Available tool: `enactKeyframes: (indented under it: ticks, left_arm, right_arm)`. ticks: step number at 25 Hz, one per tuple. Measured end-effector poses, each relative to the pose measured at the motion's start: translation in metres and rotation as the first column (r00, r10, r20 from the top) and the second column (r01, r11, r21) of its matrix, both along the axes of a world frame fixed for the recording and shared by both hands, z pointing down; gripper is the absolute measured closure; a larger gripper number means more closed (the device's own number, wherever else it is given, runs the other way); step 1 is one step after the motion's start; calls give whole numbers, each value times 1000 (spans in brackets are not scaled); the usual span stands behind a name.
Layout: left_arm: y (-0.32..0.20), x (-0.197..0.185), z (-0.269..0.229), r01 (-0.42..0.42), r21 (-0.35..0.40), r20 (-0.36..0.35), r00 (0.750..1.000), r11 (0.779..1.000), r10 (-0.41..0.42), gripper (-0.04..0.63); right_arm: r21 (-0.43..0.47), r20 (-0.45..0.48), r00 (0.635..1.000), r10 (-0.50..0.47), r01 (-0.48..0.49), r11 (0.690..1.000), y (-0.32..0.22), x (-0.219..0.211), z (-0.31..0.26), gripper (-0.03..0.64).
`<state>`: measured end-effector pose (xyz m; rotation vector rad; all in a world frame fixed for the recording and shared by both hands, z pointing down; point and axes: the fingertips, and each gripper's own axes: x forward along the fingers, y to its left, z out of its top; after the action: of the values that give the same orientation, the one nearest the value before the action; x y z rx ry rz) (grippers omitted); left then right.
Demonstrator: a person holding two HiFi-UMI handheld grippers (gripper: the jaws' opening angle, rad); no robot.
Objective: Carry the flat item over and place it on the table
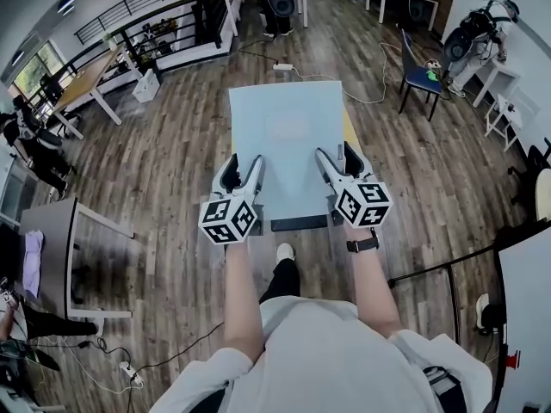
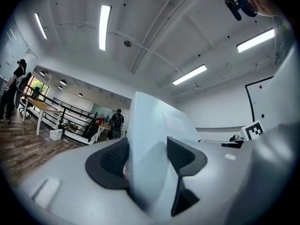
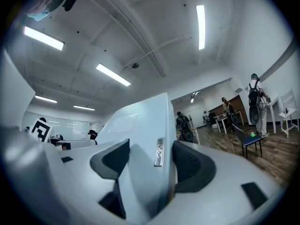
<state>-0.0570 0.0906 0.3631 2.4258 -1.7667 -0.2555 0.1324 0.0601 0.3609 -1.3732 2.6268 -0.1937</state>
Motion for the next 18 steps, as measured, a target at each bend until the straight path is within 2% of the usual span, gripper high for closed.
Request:
enactKeyframes:
  ticks: [10, 18]
  left_arm:
    - [-174, -42, -3, -54, -23, -26, 998, 998, 53, 328]
    - [-280, -84, 60, -89, -165, -61, 995, 982, 80, 328]
  right_arm:
    - [-23, -21, 998, 56, -57, 998, -163, -41, -7, 331]
    - [-162, -50, 995, 81, -88, 983, -266, -83, 53, 331]
